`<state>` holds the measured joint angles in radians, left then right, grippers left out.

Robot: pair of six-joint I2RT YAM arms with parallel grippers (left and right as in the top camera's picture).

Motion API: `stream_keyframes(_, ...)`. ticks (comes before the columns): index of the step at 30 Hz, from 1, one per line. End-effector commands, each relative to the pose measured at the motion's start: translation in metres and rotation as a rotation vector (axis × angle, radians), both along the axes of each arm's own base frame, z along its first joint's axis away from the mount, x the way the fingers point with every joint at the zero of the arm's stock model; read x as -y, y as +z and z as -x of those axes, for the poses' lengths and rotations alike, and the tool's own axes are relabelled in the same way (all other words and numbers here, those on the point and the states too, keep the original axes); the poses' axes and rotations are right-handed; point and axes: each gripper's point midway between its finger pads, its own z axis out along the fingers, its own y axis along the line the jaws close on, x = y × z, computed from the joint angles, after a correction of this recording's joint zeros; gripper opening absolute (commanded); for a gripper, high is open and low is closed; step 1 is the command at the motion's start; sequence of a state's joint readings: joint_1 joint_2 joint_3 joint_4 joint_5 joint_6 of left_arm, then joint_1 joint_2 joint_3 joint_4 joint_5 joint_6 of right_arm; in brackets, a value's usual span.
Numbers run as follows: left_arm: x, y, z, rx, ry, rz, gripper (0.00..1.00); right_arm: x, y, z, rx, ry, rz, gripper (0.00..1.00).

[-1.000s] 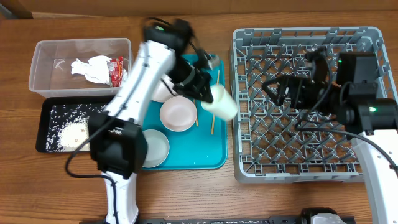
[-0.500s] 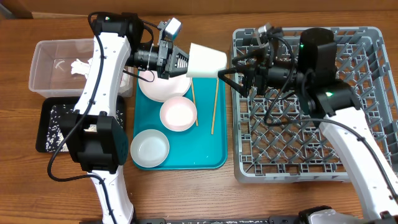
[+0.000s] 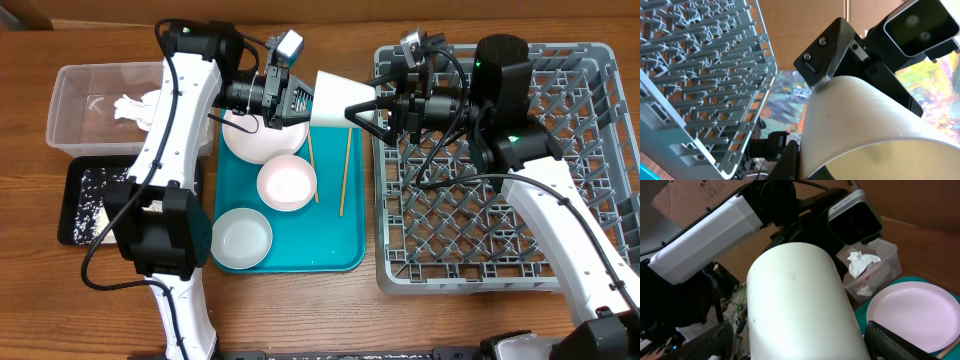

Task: Sort waste into correct bins and load items into the dishwasher
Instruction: 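Hand the white cup from the left gripper to the right gripper, then place the white cup into the dish rack with the right gripper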

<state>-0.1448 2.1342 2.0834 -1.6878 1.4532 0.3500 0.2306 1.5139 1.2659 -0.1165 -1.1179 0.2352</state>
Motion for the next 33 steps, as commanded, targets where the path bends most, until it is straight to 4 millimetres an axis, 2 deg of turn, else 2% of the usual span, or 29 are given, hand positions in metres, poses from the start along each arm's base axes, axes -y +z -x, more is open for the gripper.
stream_keyframes(1, 0.006, 0.014, 0.004, 0.007, -0.01, 0.034, 0.04, -0.003, 0.004, 0.009, -0.006, 0.054, -0.017, 0.84)
stream_keyframes(7, 0.008, 0.014, 0.005, 0.0, -0.014, 0.033, 0.04, -0.003, -0.001, 0.011, -0.037, 0.061, -0.011, 0.72)
stream_keyframes(15, 0.016, 0.011, 0.011, 0.0, -0.04, 0.013, 0.04, -0.003, -0.001, 0.011, -0.038, 0.061, -0.011, 0.45)
stream_keyframes(19, 0.016, 0.01, 0.011, 0.005, -0.039, 0.012, 0.29, -0.003, -0.001, 0.011, -0.038, 0.06, -0.011, 0.44)
stream_keyframes(21, 0.015, 0.01, 0.009, 0.021, -0.037, 0.012, 0.33, 0.0, -0.001, 0.009, -0.046, 0.05, -0.012, 0.44)
stream_keyframes(23, 0.012, 0.01, 0.005, 0.035, -0.029, 0.016, 0.38, 0.01, -0.003, 0.003, -0.086, 0.018, -0.015, 0.44)
stream_keyframes(28, 0.0, 0.009, -0.01, 0.094, 0.009, 0.023, 0.48, 0.07, -0.019, -0.023, -0.225, -0.149, -0.01, 0.44)
stream_keyframes(31, -0.006, 0.007, -0.017, 0.139, 0.024, 0.017, 0.54, 0.097, -0.023, -0.031, -0.266, -0.221, -0.015, 0.45)
stream_keyframes(33, -0.009, -0.003, -0.023, 0.183, 0.027, -0.037, 0.56, 0.115, -0.032, -0.037, -0.325, -0.302, -0.001, 0.45)
